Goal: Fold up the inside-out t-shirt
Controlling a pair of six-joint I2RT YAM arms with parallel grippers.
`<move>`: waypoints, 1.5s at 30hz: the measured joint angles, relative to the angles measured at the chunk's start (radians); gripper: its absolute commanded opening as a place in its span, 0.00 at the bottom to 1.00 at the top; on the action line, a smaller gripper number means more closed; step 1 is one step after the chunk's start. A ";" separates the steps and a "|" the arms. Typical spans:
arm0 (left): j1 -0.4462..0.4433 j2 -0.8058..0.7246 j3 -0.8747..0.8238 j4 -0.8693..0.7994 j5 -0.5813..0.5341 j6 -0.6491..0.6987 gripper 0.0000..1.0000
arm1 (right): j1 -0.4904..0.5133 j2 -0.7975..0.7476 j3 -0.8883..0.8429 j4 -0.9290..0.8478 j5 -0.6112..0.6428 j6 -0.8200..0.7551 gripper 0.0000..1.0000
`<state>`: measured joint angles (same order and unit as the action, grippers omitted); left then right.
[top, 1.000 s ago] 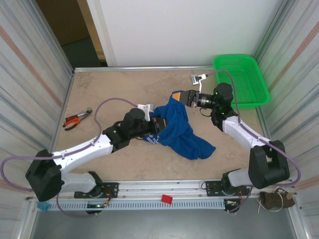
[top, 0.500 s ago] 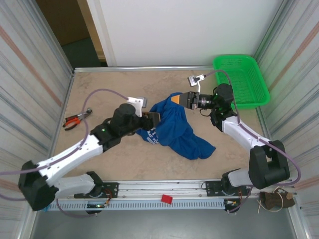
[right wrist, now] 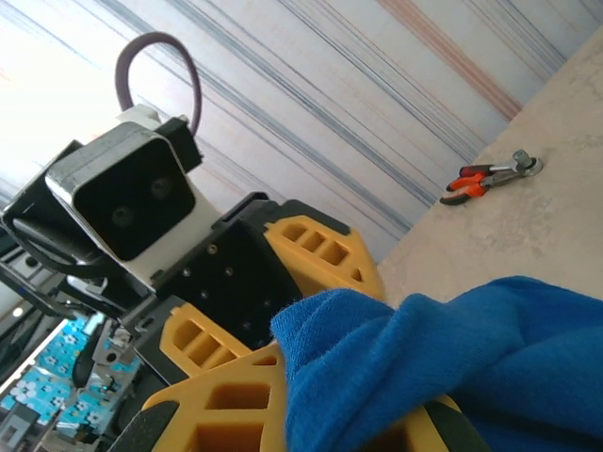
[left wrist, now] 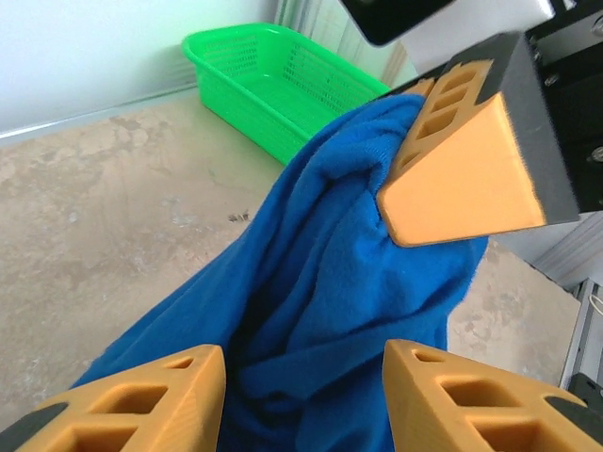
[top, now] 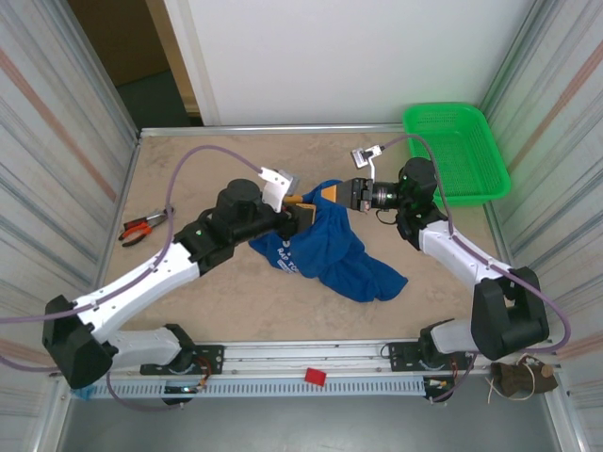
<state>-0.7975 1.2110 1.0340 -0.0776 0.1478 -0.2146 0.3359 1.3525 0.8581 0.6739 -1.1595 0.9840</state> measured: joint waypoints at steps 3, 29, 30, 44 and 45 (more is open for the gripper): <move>0.000 0.030 0.009 0.010 0.037 0.006 0.48 | 0.000 -0.011 0.000 -0.015 0.003 -0.006 0.00; 0.142 0.142 0.348 -0.129 0.258 -0.371 0.00 | 0.145 -0.197 -0.043 -0.447 0.276 -0.373 0.38; 0.142 0.142 0.372 -0.144 0.267 -0.389 0.00 | 0.150 -0.188 -0.056 -0.459 0.296 -0.392 0.16; 0.175 0.114 0.375 -0.286 0.332 -0.508 0.00 | -0.080 -0.093 -0.064 -0.620 0.558 -0.426 0.43; 0.175 0.114 0.365 -0.283 0.335 -0.525 0.00 | -0.077 -0.095 -0.053 -0.658 0.574 -0.428 0.53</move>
<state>-0.6224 1.3251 1.3994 -0.3607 0.4824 -0.7399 0.2584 1.2572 0.8055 0.0154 -0.5854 0.5560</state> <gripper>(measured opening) 0.047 0.208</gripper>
